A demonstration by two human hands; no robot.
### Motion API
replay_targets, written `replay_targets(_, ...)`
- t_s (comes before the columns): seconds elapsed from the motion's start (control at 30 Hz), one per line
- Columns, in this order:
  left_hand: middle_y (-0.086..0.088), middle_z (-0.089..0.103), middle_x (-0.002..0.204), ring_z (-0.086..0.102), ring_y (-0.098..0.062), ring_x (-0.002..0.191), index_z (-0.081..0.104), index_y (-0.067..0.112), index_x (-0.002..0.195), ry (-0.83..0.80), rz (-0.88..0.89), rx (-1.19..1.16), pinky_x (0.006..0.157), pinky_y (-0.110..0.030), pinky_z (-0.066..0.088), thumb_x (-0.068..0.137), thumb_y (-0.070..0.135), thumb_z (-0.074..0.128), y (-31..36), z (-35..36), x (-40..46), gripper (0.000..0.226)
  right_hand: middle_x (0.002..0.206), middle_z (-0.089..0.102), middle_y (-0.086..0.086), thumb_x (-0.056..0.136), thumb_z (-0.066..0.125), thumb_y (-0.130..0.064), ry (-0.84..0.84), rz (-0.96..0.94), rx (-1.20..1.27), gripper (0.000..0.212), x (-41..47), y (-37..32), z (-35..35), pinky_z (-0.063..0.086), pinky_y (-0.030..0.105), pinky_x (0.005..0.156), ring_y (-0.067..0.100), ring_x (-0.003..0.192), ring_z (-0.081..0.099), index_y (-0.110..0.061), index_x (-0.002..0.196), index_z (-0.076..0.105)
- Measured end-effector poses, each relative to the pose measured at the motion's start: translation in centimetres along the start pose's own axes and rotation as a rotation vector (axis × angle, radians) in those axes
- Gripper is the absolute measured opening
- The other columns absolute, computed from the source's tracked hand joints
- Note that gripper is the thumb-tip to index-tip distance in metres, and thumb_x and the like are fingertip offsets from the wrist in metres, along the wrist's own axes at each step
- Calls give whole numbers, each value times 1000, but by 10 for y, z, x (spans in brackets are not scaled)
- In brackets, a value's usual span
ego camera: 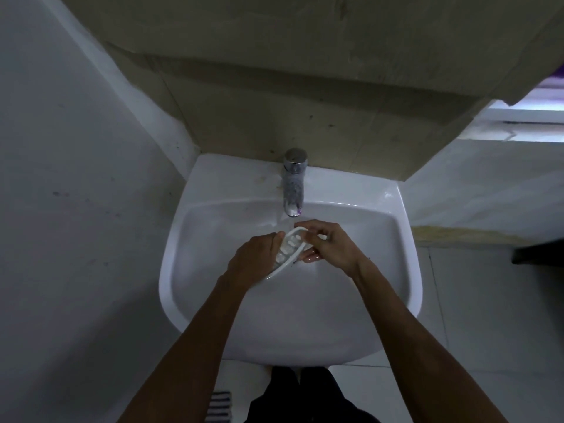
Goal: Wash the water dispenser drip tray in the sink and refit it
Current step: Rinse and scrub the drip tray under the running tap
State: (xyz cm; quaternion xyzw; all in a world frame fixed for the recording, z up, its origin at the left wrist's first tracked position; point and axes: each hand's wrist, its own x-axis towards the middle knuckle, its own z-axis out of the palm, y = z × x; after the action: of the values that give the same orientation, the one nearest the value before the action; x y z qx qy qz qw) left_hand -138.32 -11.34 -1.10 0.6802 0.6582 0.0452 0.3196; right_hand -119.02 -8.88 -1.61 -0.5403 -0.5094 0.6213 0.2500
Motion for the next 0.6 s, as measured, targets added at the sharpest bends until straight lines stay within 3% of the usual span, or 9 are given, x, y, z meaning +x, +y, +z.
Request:
replay_targets(0.13,-10,69,101,64,-33,97,62,18,103,7,25,-31,79,-36,46,103,40,31,-2,1,-1,38,98,69,12,97,60,-11,82,-116,-312,16,5,1,2,63,32,62,21,66,74,-13,111,69)
replay_targets(0.27,-6,69,106,63,-30,98,62,21,104,-9,45,32,78,-32,41,102,44,31,-1,-4,4,39,93,68,11,95,63,-10,30,-128,-441,9,8,-9,-2,63,35,64,20,67,73,-18,100,62)
replay_targets(0.33,-6,67,109,63,-31,101,61,20,109,-18,58,64,81,-34,44,102,44,29,-2,-8,6,40,97,68,12,95,63,-10,-11,-51,-395,10,11,-17,-6,63,29,65,21,72,74,-17,102,62)
replay_targets(0.43,-7,60,130,57,-30,116,51,18,134,-59,127,154,94,-40,45,102,36,36,-7,-14,6,40,102,68,11,96,61,-11,-81,45,-190,14,11,-24,-10,60,23,67,22,80,75,-15,109,65)
replay_targets(0.6,-8,51,143,51,-31,125,41,15,144,-87,170,237,97,-39,42,101,26,41,-11,-17,8,44,99,68,13,95,65,-13,-80,114,53,21,5,-24,-7,62,30,72,29,81,73,-7,115,66)
